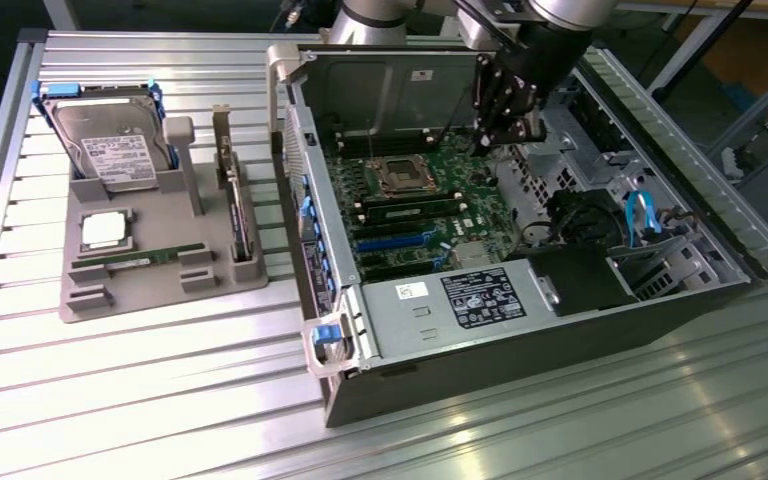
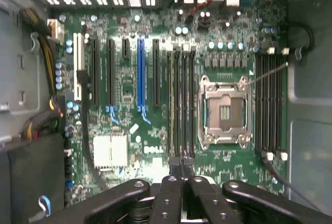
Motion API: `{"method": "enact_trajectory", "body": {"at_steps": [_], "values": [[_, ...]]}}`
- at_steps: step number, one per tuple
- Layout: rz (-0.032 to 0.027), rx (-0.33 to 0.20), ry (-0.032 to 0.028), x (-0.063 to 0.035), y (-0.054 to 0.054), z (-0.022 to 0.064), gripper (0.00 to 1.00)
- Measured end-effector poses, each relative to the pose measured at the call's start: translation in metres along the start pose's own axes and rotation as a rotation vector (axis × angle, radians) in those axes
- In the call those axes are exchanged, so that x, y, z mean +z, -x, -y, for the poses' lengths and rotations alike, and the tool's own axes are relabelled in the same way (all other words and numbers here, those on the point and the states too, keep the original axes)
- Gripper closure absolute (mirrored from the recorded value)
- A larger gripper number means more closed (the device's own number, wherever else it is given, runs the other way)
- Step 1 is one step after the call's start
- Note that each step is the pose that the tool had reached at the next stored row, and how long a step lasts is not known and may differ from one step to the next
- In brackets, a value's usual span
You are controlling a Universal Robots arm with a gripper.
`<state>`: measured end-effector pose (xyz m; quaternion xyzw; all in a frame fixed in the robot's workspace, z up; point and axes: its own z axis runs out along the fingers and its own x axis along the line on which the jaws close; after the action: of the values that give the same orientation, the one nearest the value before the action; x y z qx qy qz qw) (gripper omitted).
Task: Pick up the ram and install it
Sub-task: 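Press down the ram until it locks into place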
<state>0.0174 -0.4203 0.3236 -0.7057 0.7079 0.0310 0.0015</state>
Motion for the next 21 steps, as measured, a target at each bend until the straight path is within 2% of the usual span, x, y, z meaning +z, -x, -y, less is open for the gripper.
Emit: {"method": "enact_trajectory", "body": {"at_steps": [2, 5, 7, 13, 21], "values": [[0.0001, -0.001, 0.0000, 0.0000, 0.000, 0.0042, 0.90], [-0.0001, -0.001, 0.0000, 0.0000, 0.000, 0.0045, 0.90], [0.0025, -0.002, 0.0000, 0.0023, 0.000, 0.0046, 0.90], [0.0070, -0.002, 0.0000, 0.0214, -0.001, 0.0054, 0.90], [0.0071, -0.002, 0.0001, 0.0407, -0.002, 0.0063, 0.90]]}}
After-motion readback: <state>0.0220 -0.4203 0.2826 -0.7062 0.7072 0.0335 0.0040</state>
